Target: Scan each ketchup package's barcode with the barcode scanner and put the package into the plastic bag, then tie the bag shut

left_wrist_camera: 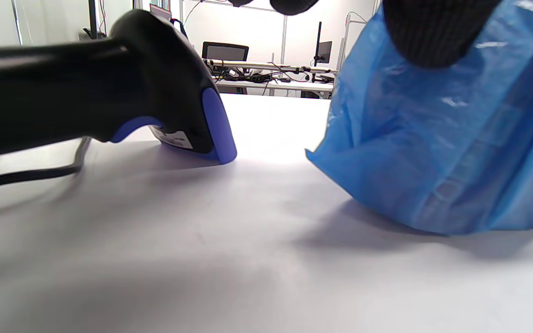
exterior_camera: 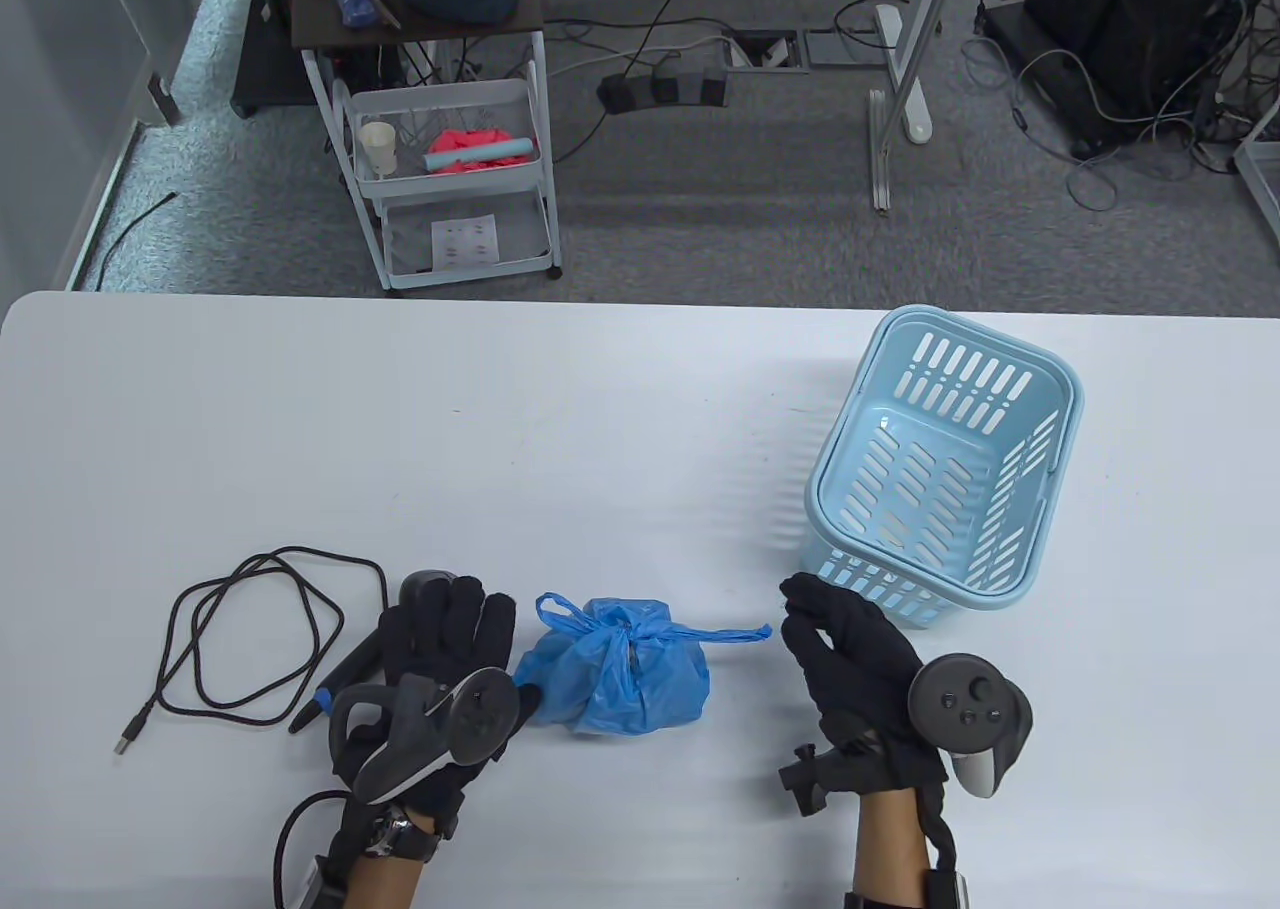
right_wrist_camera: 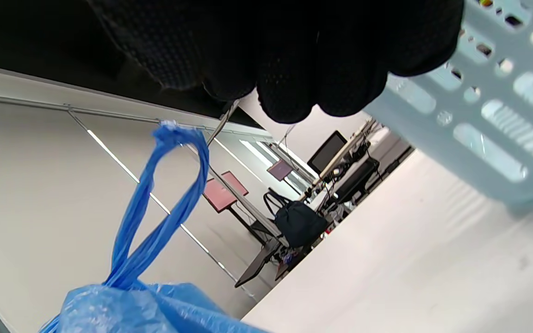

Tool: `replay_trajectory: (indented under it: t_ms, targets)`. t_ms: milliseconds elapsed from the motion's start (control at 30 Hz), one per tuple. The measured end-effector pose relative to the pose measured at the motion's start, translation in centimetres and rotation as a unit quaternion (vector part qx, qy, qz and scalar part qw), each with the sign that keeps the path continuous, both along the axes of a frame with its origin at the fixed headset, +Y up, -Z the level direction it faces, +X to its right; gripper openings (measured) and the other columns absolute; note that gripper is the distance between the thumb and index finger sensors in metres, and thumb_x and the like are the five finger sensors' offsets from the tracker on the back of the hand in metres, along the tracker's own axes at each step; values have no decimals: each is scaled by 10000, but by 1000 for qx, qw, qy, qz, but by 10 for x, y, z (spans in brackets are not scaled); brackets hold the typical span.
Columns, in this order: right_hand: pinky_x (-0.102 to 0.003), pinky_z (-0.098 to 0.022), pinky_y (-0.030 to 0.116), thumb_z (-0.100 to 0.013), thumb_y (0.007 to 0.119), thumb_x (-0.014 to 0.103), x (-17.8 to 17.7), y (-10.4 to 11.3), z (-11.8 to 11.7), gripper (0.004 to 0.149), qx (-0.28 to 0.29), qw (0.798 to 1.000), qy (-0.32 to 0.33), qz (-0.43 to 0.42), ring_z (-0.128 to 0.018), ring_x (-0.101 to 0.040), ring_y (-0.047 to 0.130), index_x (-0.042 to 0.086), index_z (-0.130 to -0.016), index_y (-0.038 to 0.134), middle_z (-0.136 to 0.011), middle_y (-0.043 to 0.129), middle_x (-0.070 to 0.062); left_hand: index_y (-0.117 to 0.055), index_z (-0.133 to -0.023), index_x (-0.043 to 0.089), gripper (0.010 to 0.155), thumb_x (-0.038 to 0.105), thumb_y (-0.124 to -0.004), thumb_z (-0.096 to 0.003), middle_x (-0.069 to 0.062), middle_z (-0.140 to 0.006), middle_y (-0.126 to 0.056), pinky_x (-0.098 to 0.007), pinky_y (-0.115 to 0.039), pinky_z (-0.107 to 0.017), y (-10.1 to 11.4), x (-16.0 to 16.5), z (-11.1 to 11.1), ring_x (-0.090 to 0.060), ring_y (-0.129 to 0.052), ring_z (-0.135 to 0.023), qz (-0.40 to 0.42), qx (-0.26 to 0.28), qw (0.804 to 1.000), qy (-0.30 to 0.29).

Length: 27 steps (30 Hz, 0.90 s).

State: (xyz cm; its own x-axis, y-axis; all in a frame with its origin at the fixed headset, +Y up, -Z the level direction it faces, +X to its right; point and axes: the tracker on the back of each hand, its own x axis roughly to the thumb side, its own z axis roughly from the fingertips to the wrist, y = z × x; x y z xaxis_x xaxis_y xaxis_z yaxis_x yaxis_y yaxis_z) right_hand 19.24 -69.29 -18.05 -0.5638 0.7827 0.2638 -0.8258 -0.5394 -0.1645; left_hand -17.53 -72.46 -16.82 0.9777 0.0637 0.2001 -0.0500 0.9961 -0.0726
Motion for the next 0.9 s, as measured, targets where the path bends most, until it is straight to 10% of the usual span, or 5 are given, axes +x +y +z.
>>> replay_trajectory:
  t_ms: [433, 900]
  targets:
    - [-683, -723, 421, -524, 732, 517, 3, -11, 38, 699, -19, 948, -42, 315, -966, -514, 558, 162, -1096, 545, -1070, 609, -244, -356, -1168, 229, 895, 690, -693, -477, -145, -1206, -230, -718, -286, -767, -3, 3, 1, -482, -285, -1148, -21, -12, 1000, -13]
    - [-738, -687, 68, -511, 660, 668, -4, -50, 31, 927, -170, 911, 26, 375, -1080, -516, 94, 208, -1161, 185, -1196, 154, -259, -247, -1167, 274, 912, 717, -662, -486, -148, -1199, -132, -725, -225, -756, -5, 6, 2, -479, -187, -1145, -49, -37, 998, -18]
